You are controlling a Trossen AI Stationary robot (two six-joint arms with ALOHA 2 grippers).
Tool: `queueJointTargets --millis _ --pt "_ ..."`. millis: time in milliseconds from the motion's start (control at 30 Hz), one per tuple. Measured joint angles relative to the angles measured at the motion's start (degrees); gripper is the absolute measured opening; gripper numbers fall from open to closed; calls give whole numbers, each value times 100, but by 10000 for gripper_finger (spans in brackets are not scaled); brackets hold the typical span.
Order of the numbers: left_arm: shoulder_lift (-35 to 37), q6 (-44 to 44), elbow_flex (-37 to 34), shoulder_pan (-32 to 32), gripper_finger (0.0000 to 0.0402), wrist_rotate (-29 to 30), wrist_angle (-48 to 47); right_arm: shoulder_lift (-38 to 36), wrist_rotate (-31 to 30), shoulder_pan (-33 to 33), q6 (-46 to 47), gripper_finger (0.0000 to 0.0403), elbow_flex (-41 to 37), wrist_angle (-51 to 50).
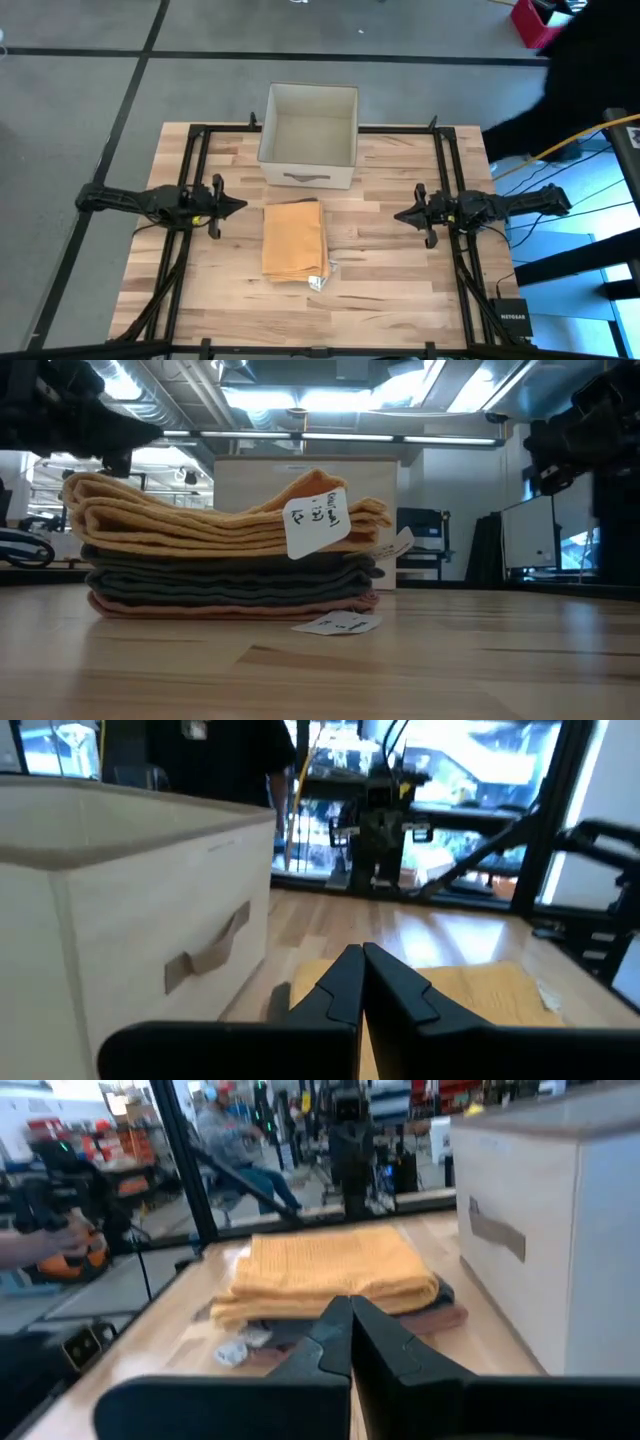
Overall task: Fold towel
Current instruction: Return to Home Position
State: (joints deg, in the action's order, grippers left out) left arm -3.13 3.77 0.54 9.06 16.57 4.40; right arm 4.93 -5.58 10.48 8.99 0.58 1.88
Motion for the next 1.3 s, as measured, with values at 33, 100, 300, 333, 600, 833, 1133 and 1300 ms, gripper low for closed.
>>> queueJointTargets --millis 33,100,300,333,600,833,1133,1300 --pt "243 5 0 0 1 -6 -147 -83 2 0 2 6 0 -2" --pt "296 -108 4 4 1 -109 53 -284 9 0 3 6 -2 -5" --pt "291 -112 2 -26 1 -99 -131 -479 62 0 4 6 -5 -16" --pt "290 -121 2 -26 1 -98 -146 -468 54 0 2 6 -7 -11" --pt "288 -257 1 -26 7 -98 -146 -402 -101 0 -28 8 -11 4" --pt "288 -270 1 -26 1 -98 -148 -396 -86 0 -29 8 -11 -4" --pt "288 -270 2 -26 5 -96 -148 -396 -86 0 -33 8 -15 -6" --pt "288 -271 2 -26 1 -96 -150 -396 -83 0 -35 8 -15 -8"
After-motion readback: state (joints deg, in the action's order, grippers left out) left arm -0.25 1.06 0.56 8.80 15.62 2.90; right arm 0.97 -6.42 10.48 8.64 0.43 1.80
